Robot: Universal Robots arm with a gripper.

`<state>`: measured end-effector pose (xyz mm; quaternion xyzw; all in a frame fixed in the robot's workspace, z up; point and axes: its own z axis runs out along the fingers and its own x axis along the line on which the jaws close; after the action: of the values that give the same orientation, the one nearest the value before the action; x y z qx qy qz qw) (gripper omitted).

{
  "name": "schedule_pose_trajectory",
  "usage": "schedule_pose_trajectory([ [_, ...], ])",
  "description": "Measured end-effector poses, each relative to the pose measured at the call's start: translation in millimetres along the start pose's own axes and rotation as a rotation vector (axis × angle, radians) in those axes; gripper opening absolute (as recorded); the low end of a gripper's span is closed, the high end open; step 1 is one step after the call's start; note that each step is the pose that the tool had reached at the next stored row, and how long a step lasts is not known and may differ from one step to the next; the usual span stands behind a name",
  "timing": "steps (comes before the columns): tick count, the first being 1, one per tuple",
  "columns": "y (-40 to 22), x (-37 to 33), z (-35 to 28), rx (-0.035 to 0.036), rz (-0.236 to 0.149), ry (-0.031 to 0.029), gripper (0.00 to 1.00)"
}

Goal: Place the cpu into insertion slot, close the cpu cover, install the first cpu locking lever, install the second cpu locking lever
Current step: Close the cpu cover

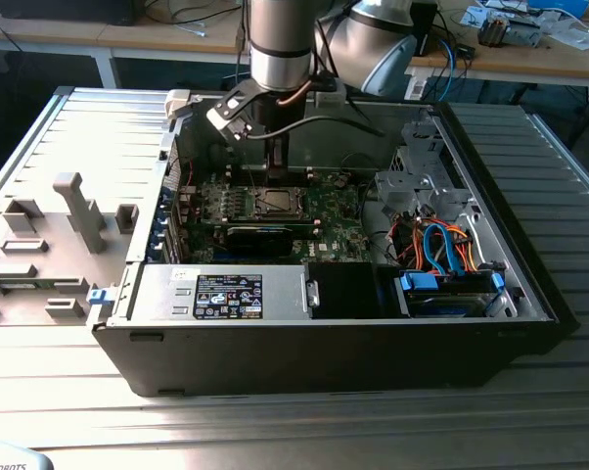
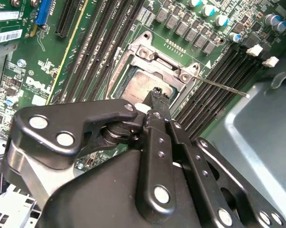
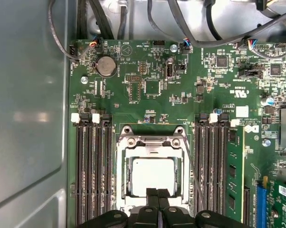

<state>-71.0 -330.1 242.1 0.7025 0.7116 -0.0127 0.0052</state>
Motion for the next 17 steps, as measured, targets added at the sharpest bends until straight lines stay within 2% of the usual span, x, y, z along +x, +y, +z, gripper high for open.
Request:
schedule_pose_trajectory([
  [8, -0.1, -0.3, -11.0, -0.0001, 0.000, 0.0000, 0.11],
  [13, -0.2, -0.6, -23.5, 0.0000, 0.000, -0.0001, 0.11],
  [17, -0.3, -0.7, -29.1, -0.0001, 0.000, 0.0001, 0.11],
])
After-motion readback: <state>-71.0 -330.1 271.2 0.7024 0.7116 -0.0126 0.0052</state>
